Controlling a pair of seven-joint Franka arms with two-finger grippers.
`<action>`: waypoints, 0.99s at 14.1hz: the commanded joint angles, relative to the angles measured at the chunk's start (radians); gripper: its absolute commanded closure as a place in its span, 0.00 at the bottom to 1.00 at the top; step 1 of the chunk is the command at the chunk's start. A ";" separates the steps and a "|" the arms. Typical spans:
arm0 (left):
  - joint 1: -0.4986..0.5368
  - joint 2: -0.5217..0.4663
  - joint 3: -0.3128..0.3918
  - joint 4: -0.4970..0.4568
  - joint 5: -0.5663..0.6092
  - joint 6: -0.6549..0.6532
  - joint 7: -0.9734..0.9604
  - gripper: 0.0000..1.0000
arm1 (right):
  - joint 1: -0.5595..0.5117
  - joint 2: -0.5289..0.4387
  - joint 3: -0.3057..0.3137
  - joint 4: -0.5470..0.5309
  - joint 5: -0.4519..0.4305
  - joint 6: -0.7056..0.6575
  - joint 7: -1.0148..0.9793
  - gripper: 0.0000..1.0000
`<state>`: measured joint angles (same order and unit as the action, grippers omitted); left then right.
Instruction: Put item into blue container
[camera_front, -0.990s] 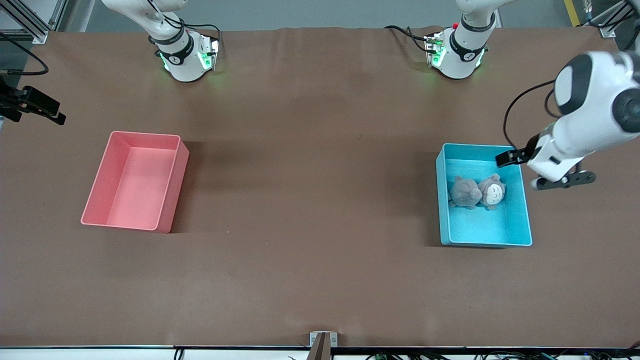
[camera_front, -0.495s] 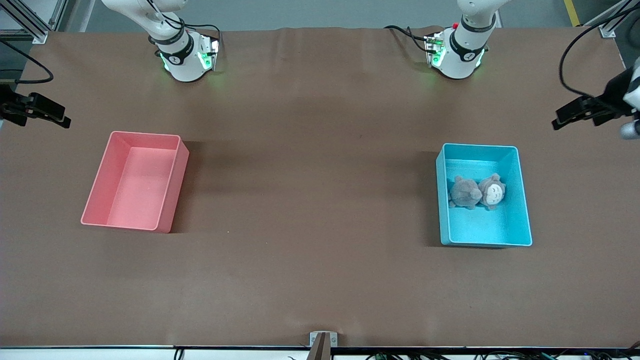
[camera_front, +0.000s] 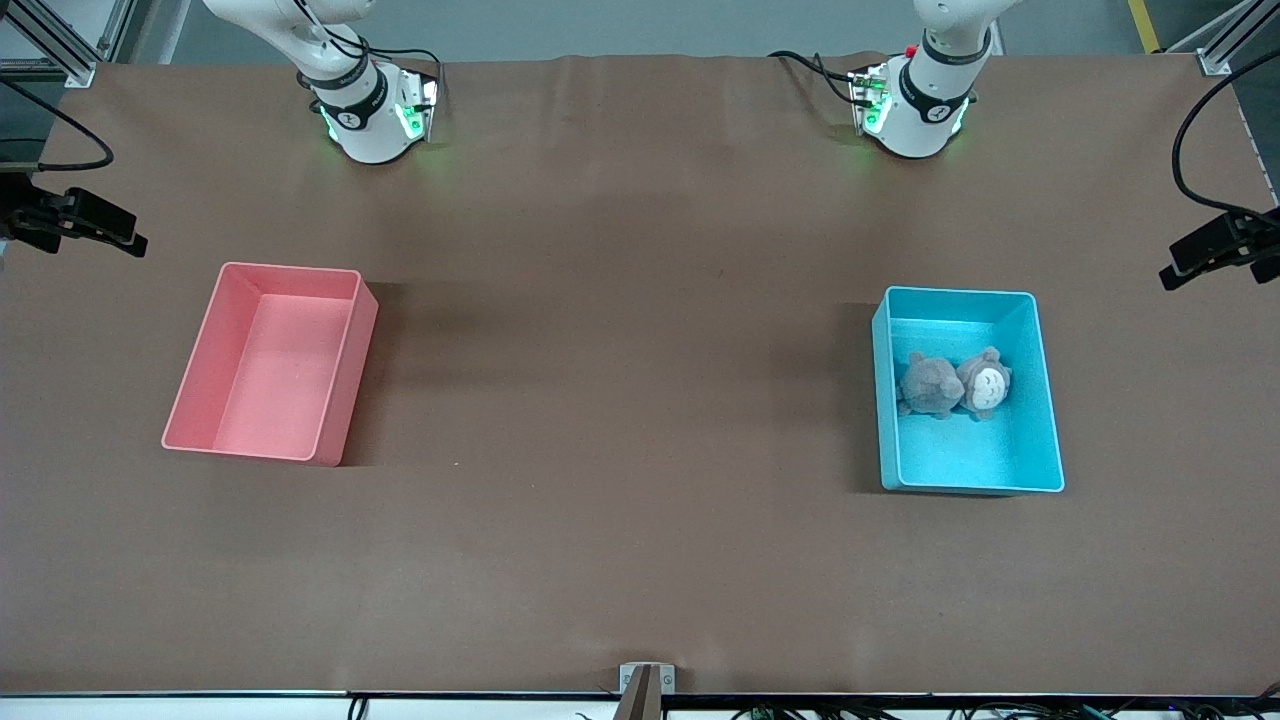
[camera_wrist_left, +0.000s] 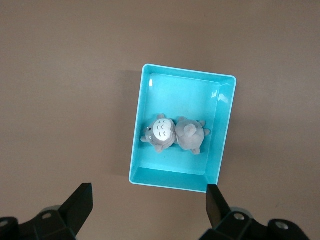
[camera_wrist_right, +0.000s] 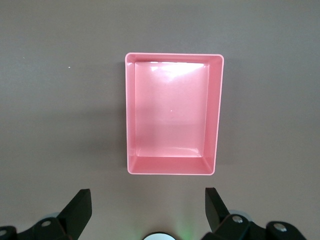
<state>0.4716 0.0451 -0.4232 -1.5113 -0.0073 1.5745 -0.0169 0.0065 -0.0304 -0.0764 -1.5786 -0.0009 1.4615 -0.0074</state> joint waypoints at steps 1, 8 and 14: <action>0.004 0.002 -0.012 0.037 -0.025 -0.092 -0.021 0.00 | 0.000 -0.048 -0.003 -0.049 0.015 0.022 -0.013 0.00; 0.009 0.006 -0.011 0.040 -0.036 -0.083 -0.028 0.00 | 0.001 -0.069 -0.003 -0.080 0.015 0.042 -0.013 0.00; 0.004 0.012 -0.009 0.040 -0.036 -0.082 -0.028 0.00 | 0.004 -0.066 0.001 -0.028 0.027 0.014 -0.016 0.00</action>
<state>0.4743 0.0491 -0.4280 -1.4922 -0.0314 1.5137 -0.0375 0.0066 -0.0734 -0.0752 -1.6096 0.0145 1.4844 -0.0100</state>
